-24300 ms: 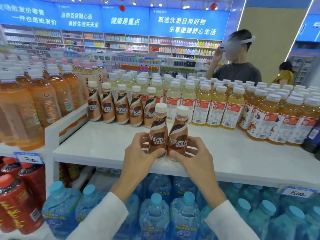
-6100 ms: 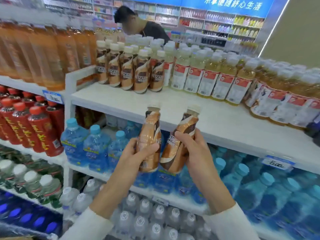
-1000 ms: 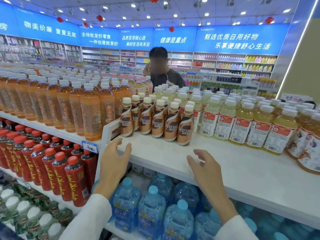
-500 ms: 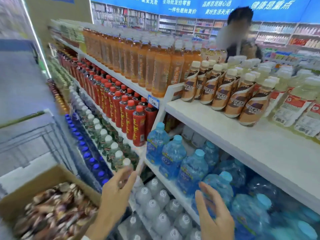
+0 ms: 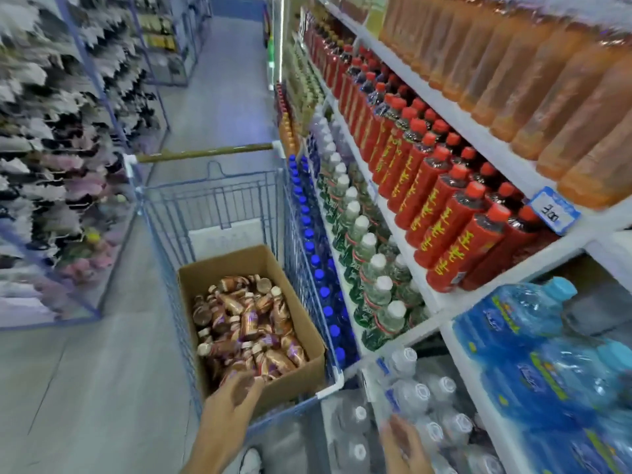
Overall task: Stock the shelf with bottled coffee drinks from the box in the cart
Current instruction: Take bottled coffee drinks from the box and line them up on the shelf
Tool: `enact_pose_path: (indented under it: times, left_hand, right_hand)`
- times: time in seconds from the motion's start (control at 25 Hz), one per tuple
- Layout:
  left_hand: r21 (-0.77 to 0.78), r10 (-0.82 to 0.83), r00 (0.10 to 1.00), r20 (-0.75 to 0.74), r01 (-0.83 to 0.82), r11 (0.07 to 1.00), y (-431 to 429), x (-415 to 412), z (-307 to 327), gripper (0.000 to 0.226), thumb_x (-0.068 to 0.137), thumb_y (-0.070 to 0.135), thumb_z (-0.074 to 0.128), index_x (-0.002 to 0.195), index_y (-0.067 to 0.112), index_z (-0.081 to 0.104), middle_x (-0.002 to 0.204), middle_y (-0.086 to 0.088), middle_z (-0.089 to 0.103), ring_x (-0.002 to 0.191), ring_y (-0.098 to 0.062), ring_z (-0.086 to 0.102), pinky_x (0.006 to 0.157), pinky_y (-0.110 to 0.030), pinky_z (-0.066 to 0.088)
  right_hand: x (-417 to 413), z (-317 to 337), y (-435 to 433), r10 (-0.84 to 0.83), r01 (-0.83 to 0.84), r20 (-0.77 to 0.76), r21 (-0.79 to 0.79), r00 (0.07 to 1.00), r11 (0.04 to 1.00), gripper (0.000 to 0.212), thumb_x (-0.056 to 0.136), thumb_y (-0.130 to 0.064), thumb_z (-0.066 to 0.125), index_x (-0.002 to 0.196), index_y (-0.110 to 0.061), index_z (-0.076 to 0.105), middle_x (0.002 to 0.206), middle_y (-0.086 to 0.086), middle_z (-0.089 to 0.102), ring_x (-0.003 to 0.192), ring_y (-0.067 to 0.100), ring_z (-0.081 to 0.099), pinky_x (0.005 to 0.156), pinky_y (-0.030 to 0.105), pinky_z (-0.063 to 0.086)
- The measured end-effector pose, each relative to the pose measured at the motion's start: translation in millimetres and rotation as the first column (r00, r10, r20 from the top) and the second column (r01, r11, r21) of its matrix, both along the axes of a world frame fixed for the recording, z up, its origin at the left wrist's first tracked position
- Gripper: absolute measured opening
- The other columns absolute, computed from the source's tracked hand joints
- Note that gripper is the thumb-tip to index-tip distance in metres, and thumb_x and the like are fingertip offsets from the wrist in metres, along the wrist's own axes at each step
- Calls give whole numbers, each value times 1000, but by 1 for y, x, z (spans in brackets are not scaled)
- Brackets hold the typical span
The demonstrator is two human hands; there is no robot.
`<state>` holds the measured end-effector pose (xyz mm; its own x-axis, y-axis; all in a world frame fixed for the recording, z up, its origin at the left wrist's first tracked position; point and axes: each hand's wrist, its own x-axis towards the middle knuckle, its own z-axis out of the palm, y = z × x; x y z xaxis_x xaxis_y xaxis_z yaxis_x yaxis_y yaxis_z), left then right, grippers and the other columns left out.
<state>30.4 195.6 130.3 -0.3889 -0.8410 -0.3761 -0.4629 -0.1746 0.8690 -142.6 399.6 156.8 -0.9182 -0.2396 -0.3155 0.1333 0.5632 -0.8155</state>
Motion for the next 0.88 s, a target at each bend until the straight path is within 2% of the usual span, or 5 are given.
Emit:
enact_pose_path:
  times: [0.08,0.2,0.36,0.6,0.88]
  left_hand:
    - [45,51,998,32,-53,998,-18,13,-18,22,94,45,68,112,33,71,104,11,76,95,0,69,69,-9,50]
    - [94,28,995,99,-37,995,-40,27,-40,27,98,45,63,118,28,68,108,9,73,98,-5,68,75,-20,52]
    - [162,59,989,139,-81,983,-66,28,-57,25,99,39,63,115,22,68,107,5,74,101,-12,68,87,-31,54]
    - [182,97,979,178,-130,975,-88,3,-75,24,99,43,63,118,28,65,106,10,72,98,1,65,76,-16,48]
    - [320,223,958,180,-272,908,-125,-80,-116,26,95,46,66,115,29,70,106,13,72,101,-11,68,91,-34,55]
  right_hand:
    - [2,-13,-24,-54,57,86,-29,995,998,13,82,-6,82,90,-14,76,90,0,75,93,26,68,81,15,46]
    - [3,-24,-53,14,-13,161,-10,987,1000,18,87,-3,76,105,-3,74,104,16,75,98,30,65,93,33,46]
    - [2,-28,-97,105,-117,277,28,955,993,19,92,-8,71,111,-6,71,112,16,72,106,29,65,86,19,46]
    - [-7,-36,-145,331,-408,399,123,855,905,21,99,-38,61,119,-31,61,115,-15,64,105,-1,59,76,7,39]
    - [-51,-62,-191,394,-526,506,145,767,838,19,98,-46,60,116,-39,64,114,-23,65,109,-6,57,88,16,44]
